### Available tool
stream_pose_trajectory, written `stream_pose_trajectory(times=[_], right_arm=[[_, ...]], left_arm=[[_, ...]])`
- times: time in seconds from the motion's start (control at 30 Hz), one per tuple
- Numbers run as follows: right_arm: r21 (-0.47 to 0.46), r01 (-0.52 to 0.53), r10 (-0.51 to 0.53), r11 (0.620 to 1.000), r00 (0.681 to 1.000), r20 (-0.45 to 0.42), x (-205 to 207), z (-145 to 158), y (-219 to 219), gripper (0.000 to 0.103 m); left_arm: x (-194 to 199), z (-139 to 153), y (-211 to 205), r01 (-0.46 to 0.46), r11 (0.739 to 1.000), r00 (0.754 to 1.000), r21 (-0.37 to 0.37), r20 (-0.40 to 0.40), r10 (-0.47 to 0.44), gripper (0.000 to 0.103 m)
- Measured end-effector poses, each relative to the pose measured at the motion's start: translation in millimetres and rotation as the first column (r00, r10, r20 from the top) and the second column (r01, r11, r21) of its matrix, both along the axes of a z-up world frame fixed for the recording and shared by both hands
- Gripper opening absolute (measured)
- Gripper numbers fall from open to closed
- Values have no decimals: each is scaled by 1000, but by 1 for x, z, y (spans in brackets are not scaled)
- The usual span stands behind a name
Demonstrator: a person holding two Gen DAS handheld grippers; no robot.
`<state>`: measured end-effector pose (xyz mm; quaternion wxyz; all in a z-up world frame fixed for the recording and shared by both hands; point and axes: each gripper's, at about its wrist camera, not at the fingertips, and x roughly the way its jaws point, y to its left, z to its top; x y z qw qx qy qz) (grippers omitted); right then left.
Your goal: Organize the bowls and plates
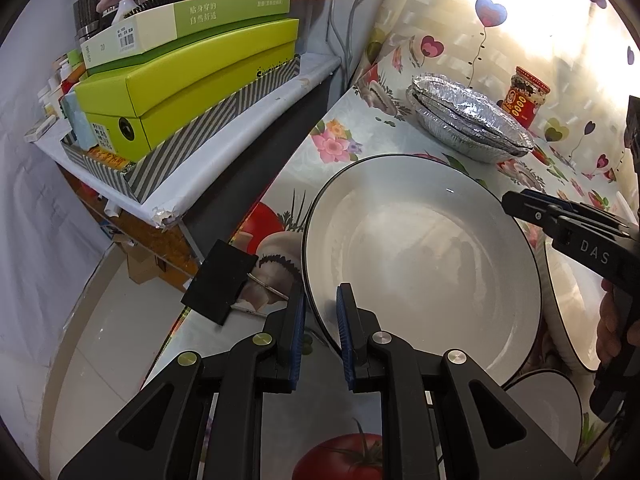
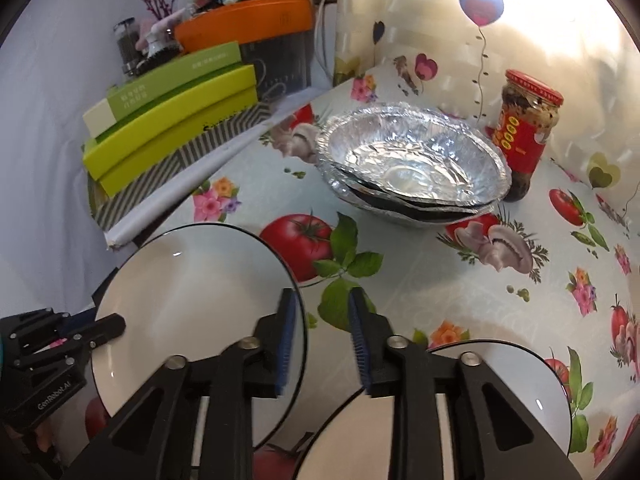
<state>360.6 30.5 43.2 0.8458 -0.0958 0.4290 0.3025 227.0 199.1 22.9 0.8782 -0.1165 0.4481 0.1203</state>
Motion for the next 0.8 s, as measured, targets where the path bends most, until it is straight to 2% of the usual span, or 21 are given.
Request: stream_pose_trajectory(times=[0.2,0.4,0.47,0.57,0.8], right_arm=[[-17,-2,2,1000,1000,-26,3,-8,0,39],[-25,-51,50,998,998,-41,-2,-12,5,38],[-29,-67,65,997,997,-45,-5,-13,8,24],[-34,-76,74,997,996,-42,-7,-14,10,13],[-28,-72,71,997,996,-48,-8,-15,11,10]], left_arm=[[-1,-1,2,1,1000,1000,-7,6,-1,17],[-2,-1,2,2,1000,1000,-9,9,-1,17],[-2,-1,2,1,1000,1000,-13,10,-1,17],[-3,-1,2,2,1000,1000,-15,11,-1,17],[-2,-1,2,2,1000,1000,-11,11,-2,17]])
